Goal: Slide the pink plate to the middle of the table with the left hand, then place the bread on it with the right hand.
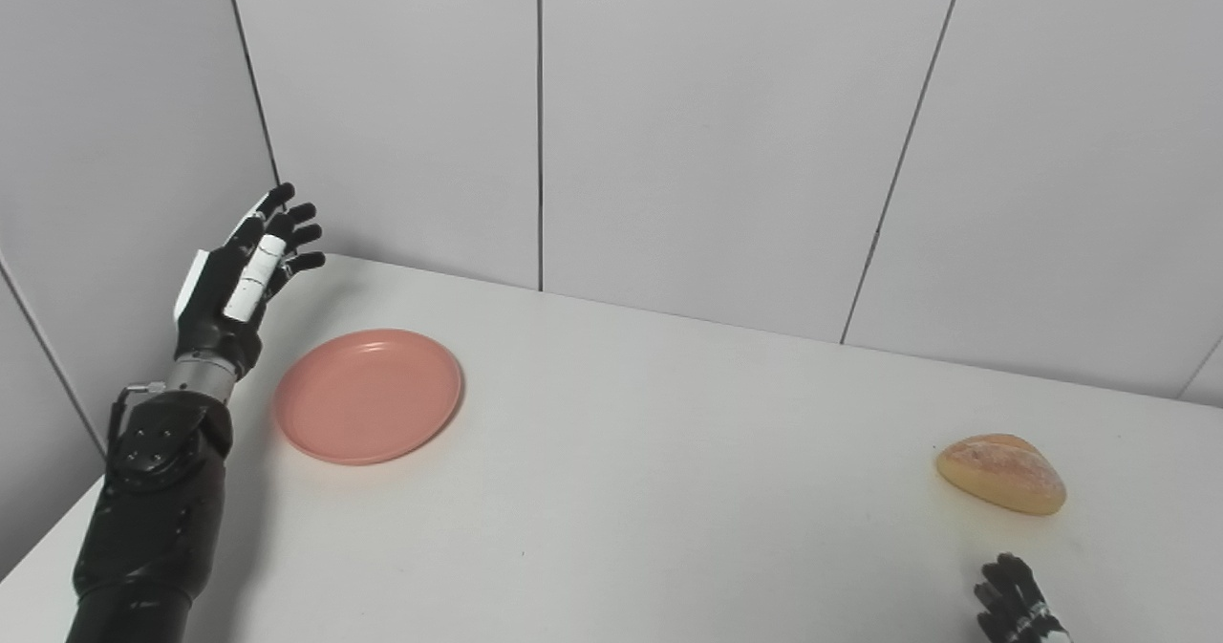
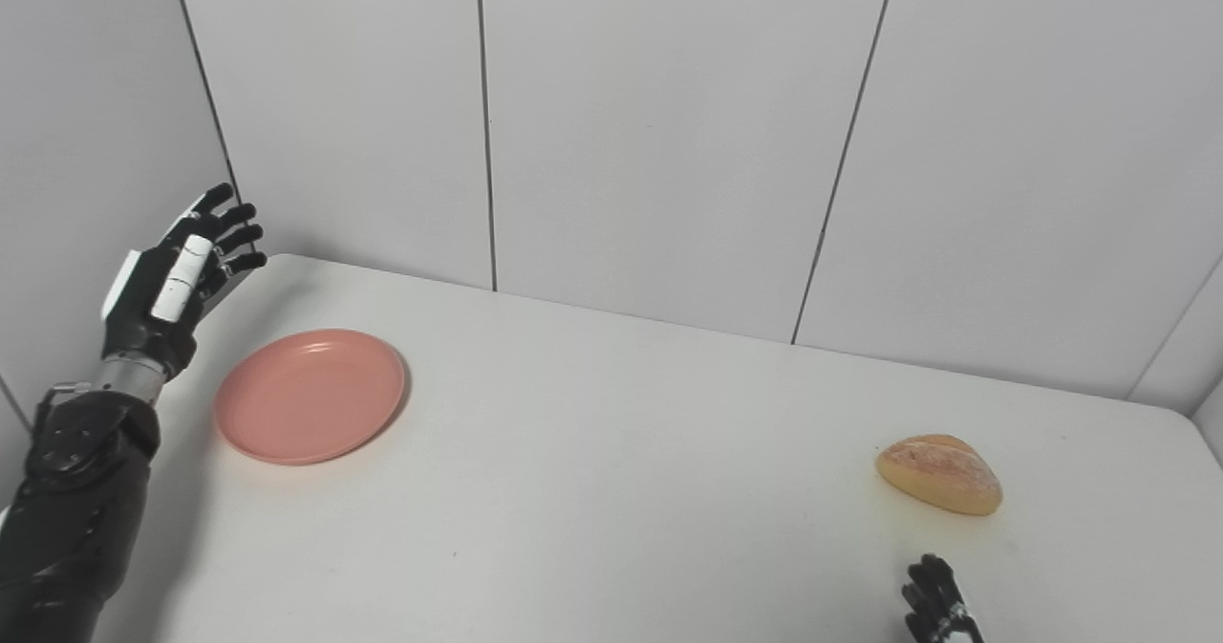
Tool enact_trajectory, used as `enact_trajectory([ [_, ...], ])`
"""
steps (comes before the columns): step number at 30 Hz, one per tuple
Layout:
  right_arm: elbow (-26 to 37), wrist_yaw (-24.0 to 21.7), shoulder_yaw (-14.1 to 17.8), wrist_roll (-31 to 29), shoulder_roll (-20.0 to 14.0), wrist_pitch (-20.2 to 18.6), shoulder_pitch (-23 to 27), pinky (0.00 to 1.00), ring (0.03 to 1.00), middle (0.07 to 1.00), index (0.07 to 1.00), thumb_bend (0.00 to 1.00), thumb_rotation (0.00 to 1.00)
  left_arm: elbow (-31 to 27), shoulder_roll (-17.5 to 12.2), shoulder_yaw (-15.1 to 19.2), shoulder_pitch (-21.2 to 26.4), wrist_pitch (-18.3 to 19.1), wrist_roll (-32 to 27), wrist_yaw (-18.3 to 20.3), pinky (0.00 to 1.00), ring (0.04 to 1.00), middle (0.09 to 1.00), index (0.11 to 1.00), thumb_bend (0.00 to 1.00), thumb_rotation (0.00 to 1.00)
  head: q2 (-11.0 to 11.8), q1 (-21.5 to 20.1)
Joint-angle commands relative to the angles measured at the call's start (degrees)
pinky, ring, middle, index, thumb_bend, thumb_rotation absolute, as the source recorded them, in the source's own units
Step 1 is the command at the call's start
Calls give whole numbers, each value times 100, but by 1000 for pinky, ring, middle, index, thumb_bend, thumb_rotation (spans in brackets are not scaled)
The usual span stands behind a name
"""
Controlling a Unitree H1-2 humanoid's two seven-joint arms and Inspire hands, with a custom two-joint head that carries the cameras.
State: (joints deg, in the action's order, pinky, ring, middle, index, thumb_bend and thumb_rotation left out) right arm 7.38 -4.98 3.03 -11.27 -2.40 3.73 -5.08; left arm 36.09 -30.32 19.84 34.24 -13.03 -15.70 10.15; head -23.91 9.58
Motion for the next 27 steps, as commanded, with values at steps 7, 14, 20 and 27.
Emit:
enact_trajectory([
  [7, 158, -32, -20, -80, -24, -177, -148, 981, 932, 914, 911, 813, 926, 940, -299, 33, 483, -731, -16, 3, 761, 862, 871, 924, 860, 729, -76, 61],
  [14, 237, -23, -22, -87, -62, -219, -184, 981, 936, 912, 915, 783, 938, 1945, -308, 68, 743, -901, -130, 36, 720, 839, 860, 912, 913, 704, -139, 40],
  [20, 315, -26, -24, -123, -84, -277, -221, 981, 931, 906, 913, 801, 919, 2537, -256, 59, 852, -1026, -155, 9, 797, 866, 879, 918, 848, 685, -207, 52],
  [27, 395, -12, -47, -95, -90, -295, -246, 970, 921, 902, 906, 794, 911, 2953, -207, 156, 933, -957, -314, 75, 875, 892, 915, 934, 822, 649, -282, 27],
])
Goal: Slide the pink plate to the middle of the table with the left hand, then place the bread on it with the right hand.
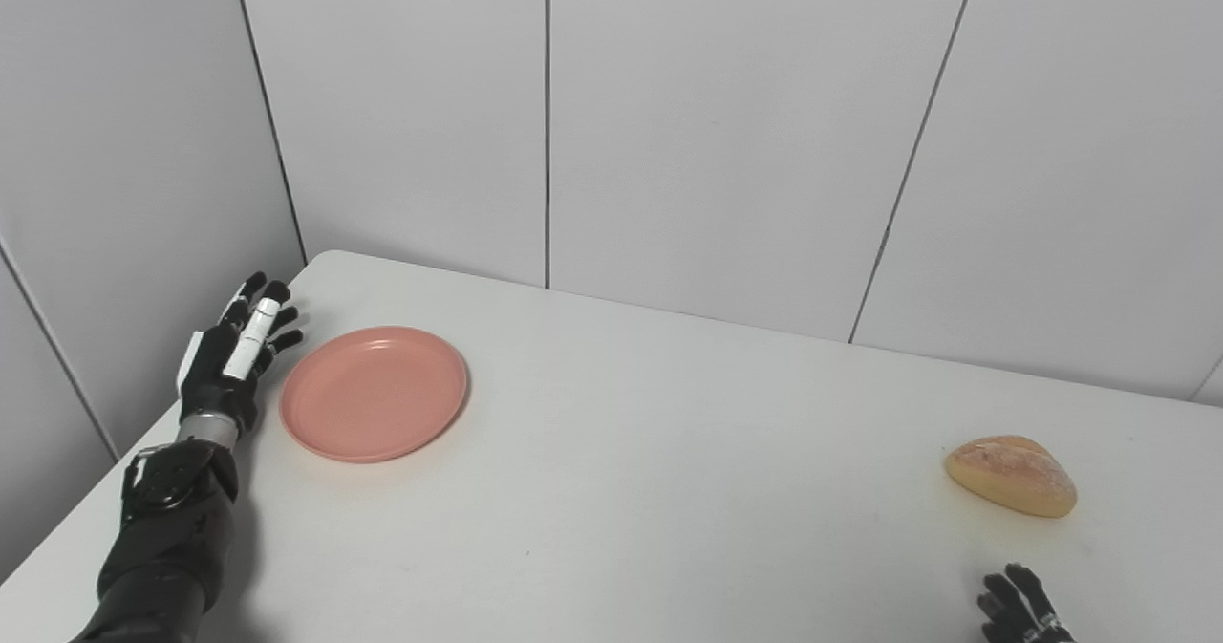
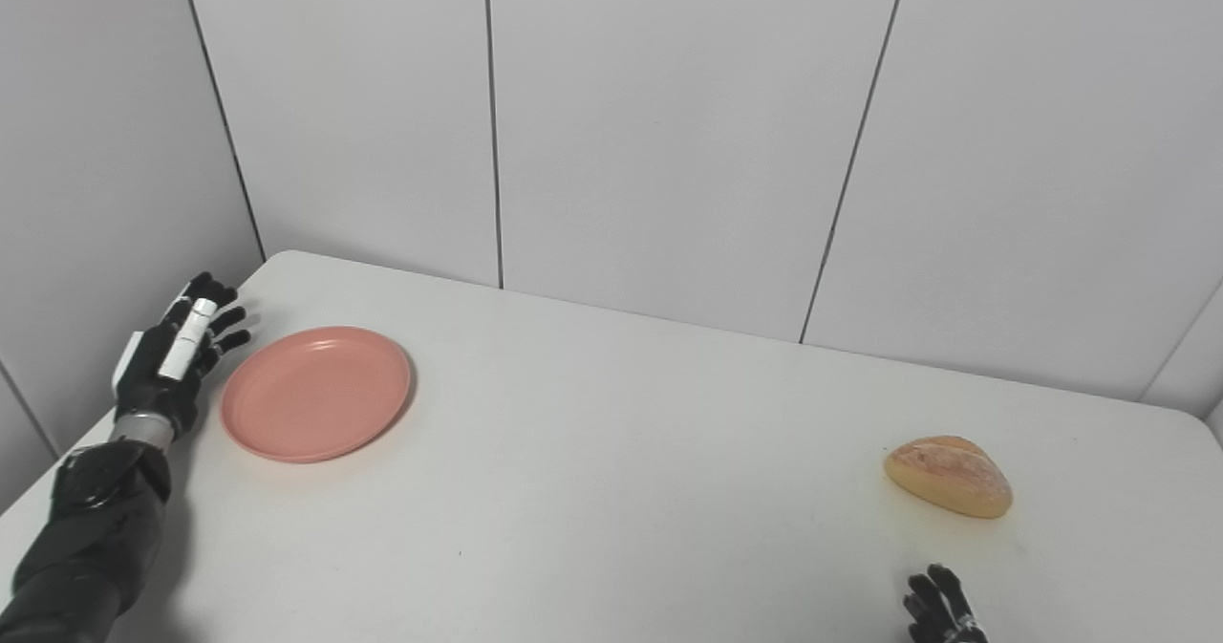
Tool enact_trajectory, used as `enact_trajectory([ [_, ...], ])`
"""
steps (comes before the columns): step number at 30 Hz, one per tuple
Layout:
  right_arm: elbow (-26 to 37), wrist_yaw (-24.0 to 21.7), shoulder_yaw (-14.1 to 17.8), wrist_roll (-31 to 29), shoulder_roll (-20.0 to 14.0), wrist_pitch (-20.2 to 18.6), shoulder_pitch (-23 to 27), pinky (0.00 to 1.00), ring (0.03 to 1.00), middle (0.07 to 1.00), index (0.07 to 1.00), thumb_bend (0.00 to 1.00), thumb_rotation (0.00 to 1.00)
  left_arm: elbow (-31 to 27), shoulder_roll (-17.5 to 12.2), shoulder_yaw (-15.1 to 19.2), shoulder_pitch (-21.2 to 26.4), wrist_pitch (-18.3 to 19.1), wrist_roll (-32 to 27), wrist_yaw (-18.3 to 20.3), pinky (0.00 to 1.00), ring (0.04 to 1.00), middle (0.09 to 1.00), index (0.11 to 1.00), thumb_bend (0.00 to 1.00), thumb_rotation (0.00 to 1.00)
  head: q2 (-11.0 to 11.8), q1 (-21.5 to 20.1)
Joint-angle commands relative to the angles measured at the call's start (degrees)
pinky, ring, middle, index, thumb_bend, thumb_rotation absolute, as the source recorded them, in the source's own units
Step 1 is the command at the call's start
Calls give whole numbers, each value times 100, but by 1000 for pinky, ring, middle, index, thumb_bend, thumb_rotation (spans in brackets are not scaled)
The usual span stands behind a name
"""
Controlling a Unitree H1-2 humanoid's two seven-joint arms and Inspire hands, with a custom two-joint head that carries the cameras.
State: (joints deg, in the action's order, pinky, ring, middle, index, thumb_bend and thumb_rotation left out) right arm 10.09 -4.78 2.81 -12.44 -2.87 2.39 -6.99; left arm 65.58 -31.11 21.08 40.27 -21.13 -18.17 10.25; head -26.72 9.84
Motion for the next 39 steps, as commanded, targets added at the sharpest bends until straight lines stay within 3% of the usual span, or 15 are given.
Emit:
enact_trajectory([
  [1, 138, -26, -31, 35, -43, -170, -56, 966, 920, 901, 904, 793, 911, 99, -125, 7, 354, -186, -33, 24, 869, 879, 905, 931, 838, 657, -13, -13],
  [6, 187, -37, -50, 22, -61, -209, -71, 972, 919, 899, 913, 781, 916, 282, -54, -198, 299, -461, 92, 44, 778, 852, 885, 929, 858, 719, -37, -21],
  [11, 238, -21, -66, 4, -62, -242, -94, 966, 914, 893, 912, 780, 913, 488, -12, -195, 270, -421, 42, 134, 732, 855, 865, 906, 909, 700, -86, -39],
  [17, 303, 24, -77, -23, -26, -349, -98, 943, 902, 881, 908, 792, 901, 668, 35, -184, 215, -553, -36, 504, 740, 849, 864, 907, 976, 687, -118, -61],
  [18, 295, 15, -81, -28, -31, -346, -95, 946, 902, 880, 911, 790, 903, 675, 42, -178, 199, -558, -67, 607, 802, 881, 894, 933, 966, 688, -119, -61],
  [20, 279, -1, -87, -35, -37, -335, -89, 950, 904, 881, 915, 787, 904, 646, 64, -168, 163, -567, -115, 736, 826, 895, 908, 947, 976, 688, -125, -66],
  [29, 278, 16, -105, -11, -22, -373, -63, 945, 898, 873, 914, 787, 904, -26, 292, -127, -80, -471, -284, 874, 844, 917, 937, 950, 914, 690, -147, -92],
  [39, 303, 68, -121, 1, 4, -444, -46, 925, 884, 860, 905, 786, 893, -967, 465, -223, -363, -114, -256, 858, 751, 897, 923, 947, 836, 698, -174, -131],
])
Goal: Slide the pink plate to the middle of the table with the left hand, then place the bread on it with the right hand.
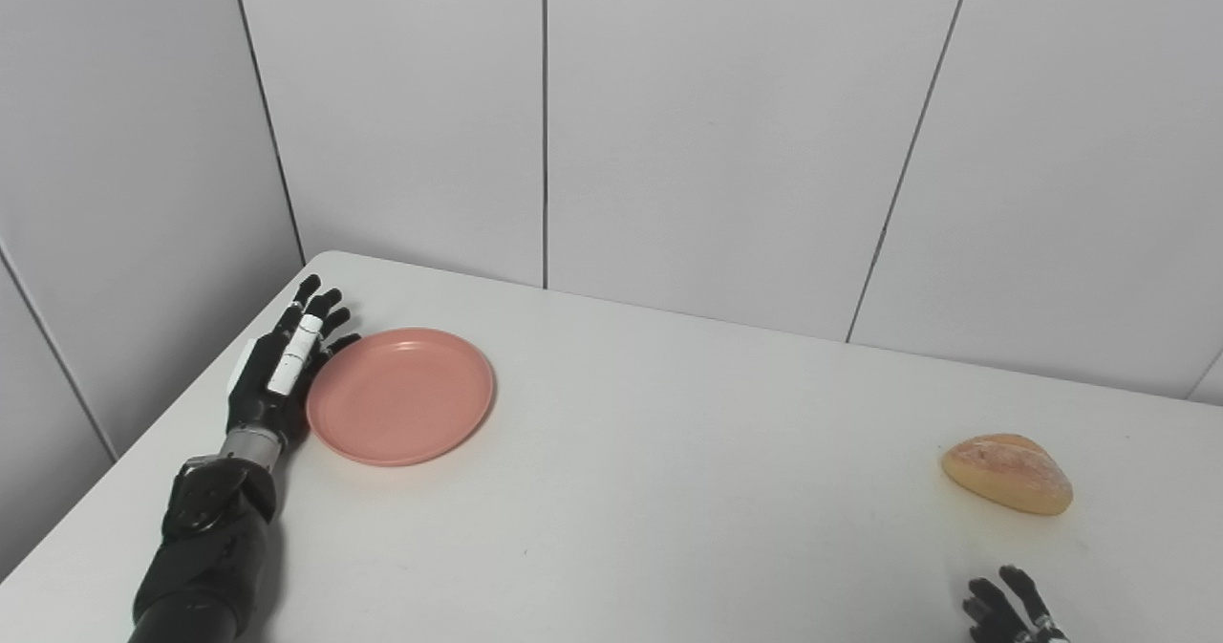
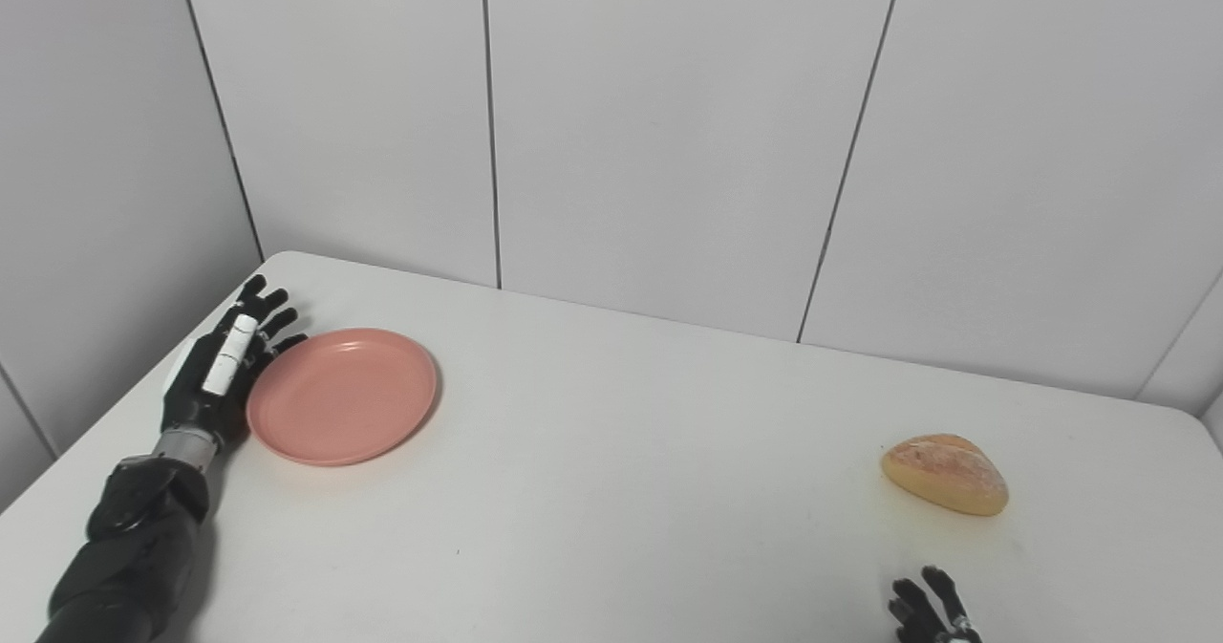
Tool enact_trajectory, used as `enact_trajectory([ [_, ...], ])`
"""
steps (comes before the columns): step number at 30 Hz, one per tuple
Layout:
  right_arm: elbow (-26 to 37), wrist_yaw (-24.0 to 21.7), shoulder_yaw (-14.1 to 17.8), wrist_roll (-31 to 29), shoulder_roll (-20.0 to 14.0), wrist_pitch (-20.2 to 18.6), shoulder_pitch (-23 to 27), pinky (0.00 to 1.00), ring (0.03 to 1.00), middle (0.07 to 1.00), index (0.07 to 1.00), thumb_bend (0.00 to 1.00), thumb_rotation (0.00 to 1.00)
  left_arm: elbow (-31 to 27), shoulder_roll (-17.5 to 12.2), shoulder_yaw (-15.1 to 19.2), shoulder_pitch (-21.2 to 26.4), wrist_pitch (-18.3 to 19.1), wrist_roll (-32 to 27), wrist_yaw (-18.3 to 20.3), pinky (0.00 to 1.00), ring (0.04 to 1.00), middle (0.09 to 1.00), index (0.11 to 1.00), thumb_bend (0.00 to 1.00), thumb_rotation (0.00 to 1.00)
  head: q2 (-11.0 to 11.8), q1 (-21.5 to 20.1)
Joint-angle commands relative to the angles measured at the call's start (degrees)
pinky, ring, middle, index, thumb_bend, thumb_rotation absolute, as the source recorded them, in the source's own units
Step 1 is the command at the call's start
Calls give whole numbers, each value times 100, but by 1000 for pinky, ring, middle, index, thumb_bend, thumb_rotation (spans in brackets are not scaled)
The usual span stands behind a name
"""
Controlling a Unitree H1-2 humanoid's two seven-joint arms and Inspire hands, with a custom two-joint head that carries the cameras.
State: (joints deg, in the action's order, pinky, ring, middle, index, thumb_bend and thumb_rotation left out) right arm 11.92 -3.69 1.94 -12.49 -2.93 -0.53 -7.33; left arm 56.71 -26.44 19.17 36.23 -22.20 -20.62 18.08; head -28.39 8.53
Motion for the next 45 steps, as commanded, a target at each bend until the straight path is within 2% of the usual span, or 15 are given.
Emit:
enact_trajectory([
  [1, 126, -35, -40, 13, 10, -156, -14, 918, 880, 858, 902, 791, 892, -94, -2, -42, 42, 12, -11, 80, 750, 891, 915, 942, 829, 692, -7, 1],
  [6, 136, -29, -53, 24, 15, -158, -11, 918, 871, 848, 902, 780, 888, -309, 27, -101, 10, 176, 2, 66, 728, 888, 913, 937, 833, 690, -33, -35],
  [8, 137, -30, -56, 23, 19, -151, -6, 916, 868, 844, 900, 780, 889, -350, 38, -112, 1, 216, -23, 94, 749, 898, 927, 952, 832, 695, -37, -40],
  [12, 105, -59, -57, -3, 6, -110, 4, 912, 866, 844, 893, 793, 882, -446, 90, -123, -33, 298, -74, 139, 740, 901, 926, 949, 875, 671, -48, -46],
  [18, 156, -16, -64, 16, 26, -159, -9, 905, 858, 831, 890, 799, 877, -404, 198, -260, -107, 196, 34, 108, 699, 901, 949, 973, 868, 700, -80, -85],
  [23, 178, -7, -82, 34, 22, -148, -22, 902, 858, 828, 893, 792, 880, -303, 368, -230, -118, 225, 37, -47, 667, 855, 904, 947, 912, 649, -130, -103],
  [28, 176, 8, -87, 4, 48, -159, -8, 891, 853, 824, 894, 784, 877, -907, 561, -308, -343, 553, 82, -153, 644, 855, 889, 944, 879, 654, -140, -135],
  [31, 157, 7, -95, 1, 60, -143, 10, 881, 847, 818, 887, 792, 868, -1417, 724, -387, -547, 850, 108, -229, 645, 853, 889, 921, 892, 640, -134, -172],
  [35, 180, 46, -106, 40, 87, -163, 11, 881, 842, 811, 882, 804, 864, -2100, 986, -499, -822, 1248, 234, -530, 664, 858, 901, 916, 886, 641, -164, -211],
  [39, 201, 65, -123, 76, 96, -176, 8, 881, 843, 816, 890, 797, 871, -2461, 1171, -597, -972, 1445, 363, -747, 680, 862, 911, 921, 905, 657, -184, -238],
  [43, 201, 81, -139, 100, 113, -174, 18, 876, 836, 806, 882, 798, 875, -2681, 1343, -685, -1056, 1562, 537, -969, 735, 896, 961, 940, 880, 672, -204, -300],
  [45, 202, 75, -148, 109, 123, -169, 22, 873, 836, 805, 881, 797, 874, -2735, 1403, -720, -1072, 1608, 646, -1104, 724, 886, 957, 938, 880, 682, -226, -343],
])
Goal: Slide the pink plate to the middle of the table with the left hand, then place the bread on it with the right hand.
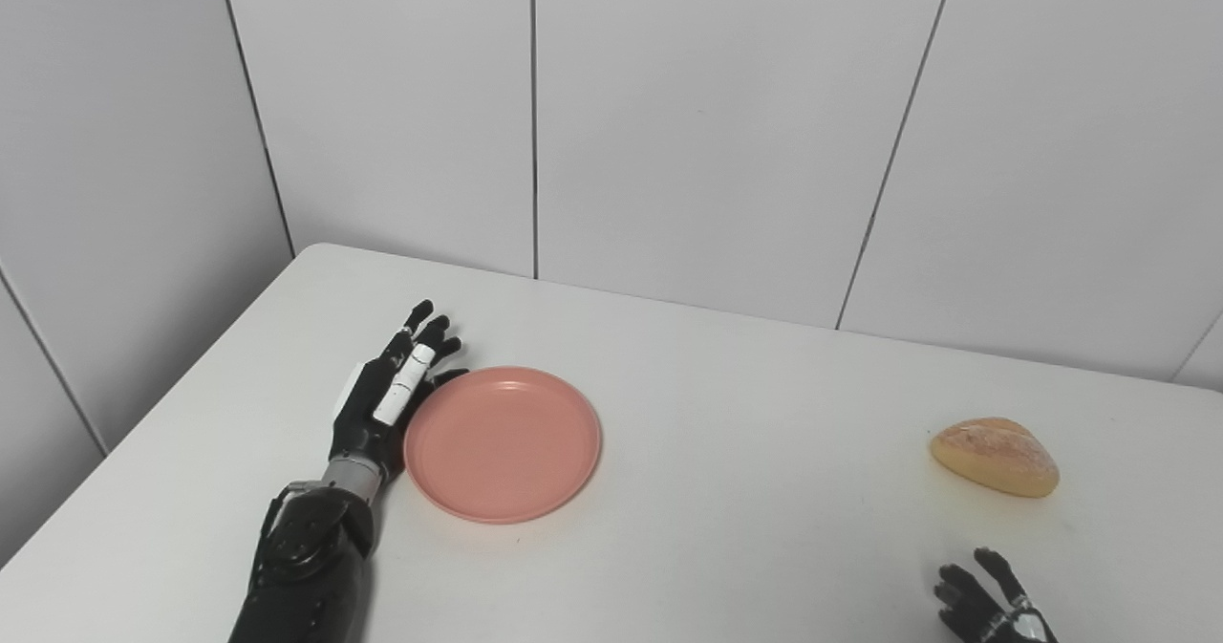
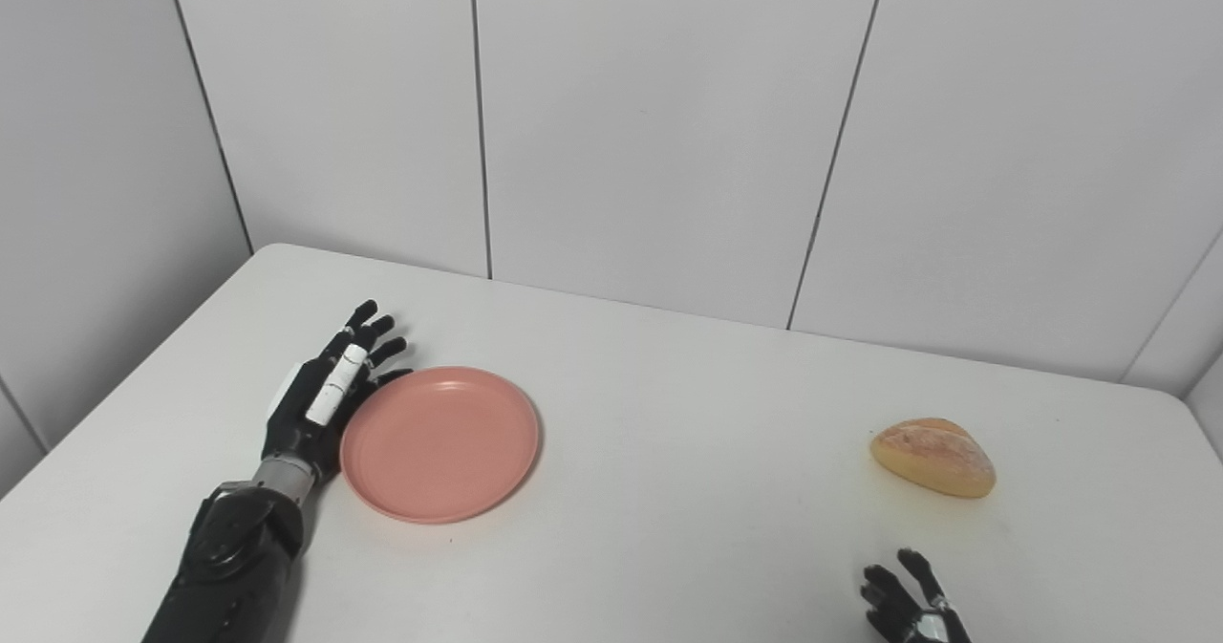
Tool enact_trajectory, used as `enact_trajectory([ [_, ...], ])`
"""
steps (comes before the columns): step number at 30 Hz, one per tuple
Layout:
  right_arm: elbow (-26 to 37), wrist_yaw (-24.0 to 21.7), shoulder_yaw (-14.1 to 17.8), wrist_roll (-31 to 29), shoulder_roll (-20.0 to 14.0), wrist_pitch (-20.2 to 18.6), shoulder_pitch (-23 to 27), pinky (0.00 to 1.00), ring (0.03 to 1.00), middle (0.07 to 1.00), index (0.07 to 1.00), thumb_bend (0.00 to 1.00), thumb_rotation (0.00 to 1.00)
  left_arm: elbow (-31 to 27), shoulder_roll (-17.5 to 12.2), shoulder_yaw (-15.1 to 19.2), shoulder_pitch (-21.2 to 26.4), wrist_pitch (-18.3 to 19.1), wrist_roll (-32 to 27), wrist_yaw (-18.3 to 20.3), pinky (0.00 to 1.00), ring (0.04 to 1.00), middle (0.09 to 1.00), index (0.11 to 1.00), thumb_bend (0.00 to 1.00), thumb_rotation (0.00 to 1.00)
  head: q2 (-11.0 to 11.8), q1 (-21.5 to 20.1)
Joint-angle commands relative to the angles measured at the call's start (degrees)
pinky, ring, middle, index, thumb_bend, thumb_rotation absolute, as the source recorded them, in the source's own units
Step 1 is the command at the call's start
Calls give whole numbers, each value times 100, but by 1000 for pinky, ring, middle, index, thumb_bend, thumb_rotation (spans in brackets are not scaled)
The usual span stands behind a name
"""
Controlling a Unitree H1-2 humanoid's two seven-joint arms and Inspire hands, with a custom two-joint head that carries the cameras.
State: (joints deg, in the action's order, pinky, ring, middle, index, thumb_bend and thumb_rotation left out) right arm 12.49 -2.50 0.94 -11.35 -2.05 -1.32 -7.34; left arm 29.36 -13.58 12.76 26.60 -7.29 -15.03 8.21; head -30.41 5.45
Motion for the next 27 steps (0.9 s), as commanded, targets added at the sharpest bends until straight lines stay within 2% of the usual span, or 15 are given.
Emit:
enact_trajectory([
  [1, 147, -48, -53, -1, 38, -92, 24, 872, 837, 807, 879, 806, 871, -22, 145, -89, -116, 134, 130, -168, 711, 881, 944, 934, 879, 685, -23, -35],
  [5, 191, -7, -74, 45, 94, -148, 25, 858, 831, 801, 870, 818, 858, -212, 259, -178, -175, 275, 255, -306, 737, 887, 938, 943, 864, 701, -78, -155],
  [9, 208, 27, -110, 104, 126, -182, 30, 849, 824, 793, 863, 823, 857, -361, 326, -217, -225, 420, 338, -430, 752, 887, 938, 951, 892, 710, -102, -254],
  [17, 268, 110, -194, 208, 244, -264, 45, 845, 816, 777, 850, 837, 850, -965, 564, -349, -469, 681, 475, -631, 773, 894, 944, 945, 890, 702, -203, -614],
  [19, 285, 138, -213, 250, 278, -283, 51, 838, 817, 777, 846, 846, 847, -1063, 627, -337, -501, 722, 437, -634, 835, 911, 953, 958, 904, 681, -230, -687],
  [21, 305, 160, -234, 286, 312, -306, 56, 833, 817, 776, 844, 851, 845, -1169, 682, -332, -525, 764, 434, -655, 856, 919, 957, 961, 898, 681, -256, -769],
  [27, 385, 203, -295, 357, 403, -416, 54, 821, 812, 768, 839, 863, 839, -1444, 817, -354, -590, 817, 486, -725, 875, 931, 971, 976, 897, 695, -310, -961],
])
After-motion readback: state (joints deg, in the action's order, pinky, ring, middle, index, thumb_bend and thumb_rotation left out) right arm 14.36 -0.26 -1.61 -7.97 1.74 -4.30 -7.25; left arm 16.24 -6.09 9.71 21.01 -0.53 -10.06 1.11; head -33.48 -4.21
